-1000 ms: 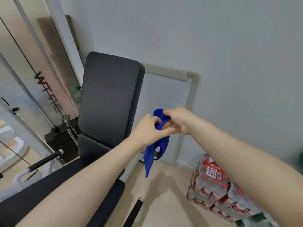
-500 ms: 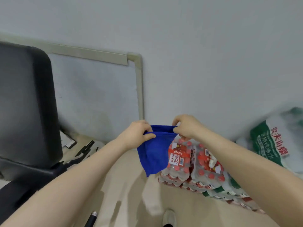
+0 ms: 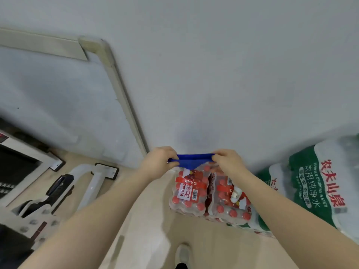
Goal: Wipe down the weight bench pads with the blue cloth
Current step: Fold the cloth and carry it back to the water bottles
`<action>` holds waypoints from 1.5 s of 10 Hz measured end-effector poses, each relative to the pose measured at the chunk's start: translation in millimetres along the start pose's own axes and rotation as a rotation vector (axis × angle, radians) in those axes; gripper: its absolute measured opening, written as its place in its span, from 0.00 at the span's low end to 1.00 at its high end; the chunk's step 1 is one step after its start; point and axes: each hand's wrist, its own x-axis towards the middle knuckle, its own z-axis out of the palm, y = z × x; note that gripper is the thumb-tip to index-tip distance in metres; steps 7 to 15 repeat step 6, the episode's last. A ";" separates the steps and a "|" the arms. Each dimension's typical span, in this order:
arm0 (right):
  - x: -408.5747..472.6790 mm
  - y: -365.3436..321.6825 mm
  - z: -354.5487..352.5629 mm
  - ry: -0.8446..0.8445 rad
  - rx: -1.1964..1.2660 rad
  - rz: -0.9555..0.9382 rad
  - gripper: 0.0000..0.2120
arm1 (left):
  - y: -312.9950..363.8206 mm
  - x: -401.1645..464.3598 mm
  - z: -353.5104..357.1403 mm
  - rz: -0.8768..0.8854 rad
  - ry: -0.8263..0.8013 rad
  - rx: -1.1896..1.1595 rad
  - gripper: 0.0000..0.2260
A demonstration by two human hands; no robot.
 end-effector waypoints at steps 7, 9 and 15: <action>87.4 91.9 33.7 -0.078 0.315 0.448 0.19 | -49.2 47.1 122.9 -0.351 -0.161 -0.064 0.19; 87.4 91.9 33.7 -0.078 0.315 0.448 0.19 | -49.2 47.1 122.9 -0.351 -0.161 -0.064 0.19; 87.4 91.9 33.7 -0.078 0.315 0.448 0.19 | -49.2 47.1 122.9 -0.351 -0.161 -0.064 0.19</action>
